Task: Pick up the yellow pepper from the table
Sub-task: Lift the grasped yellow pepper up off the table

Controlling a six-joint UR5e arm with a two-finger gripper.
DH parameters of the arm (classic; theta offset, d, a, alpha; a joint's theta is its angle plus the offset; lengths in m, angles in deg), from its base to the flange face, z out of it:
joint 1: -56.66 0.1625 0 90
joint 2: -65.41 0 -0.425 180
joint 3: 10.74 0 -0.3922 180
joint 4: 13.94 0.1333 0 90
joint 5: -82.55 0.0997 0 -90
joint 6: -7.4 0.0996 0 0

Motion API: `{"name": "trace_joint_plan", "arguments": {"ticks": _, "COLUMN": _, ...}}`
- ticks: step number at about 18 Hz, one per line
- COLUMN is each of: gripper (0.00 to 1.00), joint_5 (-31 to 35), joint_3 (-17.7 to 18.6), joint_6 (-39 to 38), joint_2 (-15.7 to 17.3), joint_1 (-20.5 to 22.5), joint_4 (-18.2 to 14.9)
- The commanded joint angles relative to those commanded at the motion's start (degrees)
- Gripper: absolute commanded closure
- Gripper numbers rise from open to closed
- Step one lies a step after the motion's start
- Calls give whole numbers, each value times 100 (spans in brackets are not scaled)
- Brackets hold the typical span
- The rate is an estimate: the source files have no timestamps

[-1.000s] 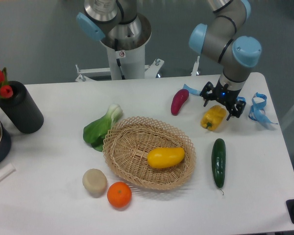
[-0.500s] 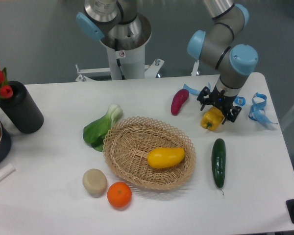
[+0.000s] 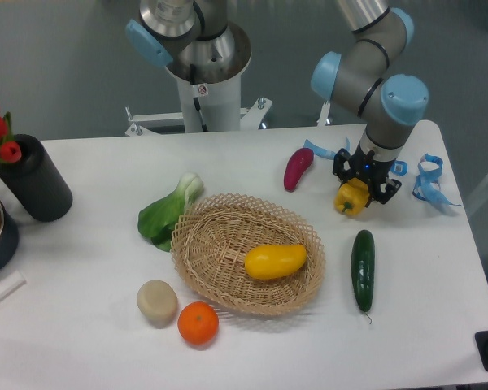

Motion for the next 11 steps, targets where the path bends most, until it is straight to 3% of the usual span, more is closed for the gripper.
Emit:
{"name": "trace_joint_plan", "arguments": {"ticks": 6, "gripper": 68, "joint_5": 53, "joint_3": -334, "joint_6": -9, "joint_2": 194, "joint_1": 140, "joint_4": -140}}
{"name": "trace_joint_plan", "arguments": {"ticks": 11, "gripper": 68, "joint_5": 281, "joint_3": -1063, "joint_6": -9, "joint_2": 194, "joint_1": 27, "joint_4": -896}}
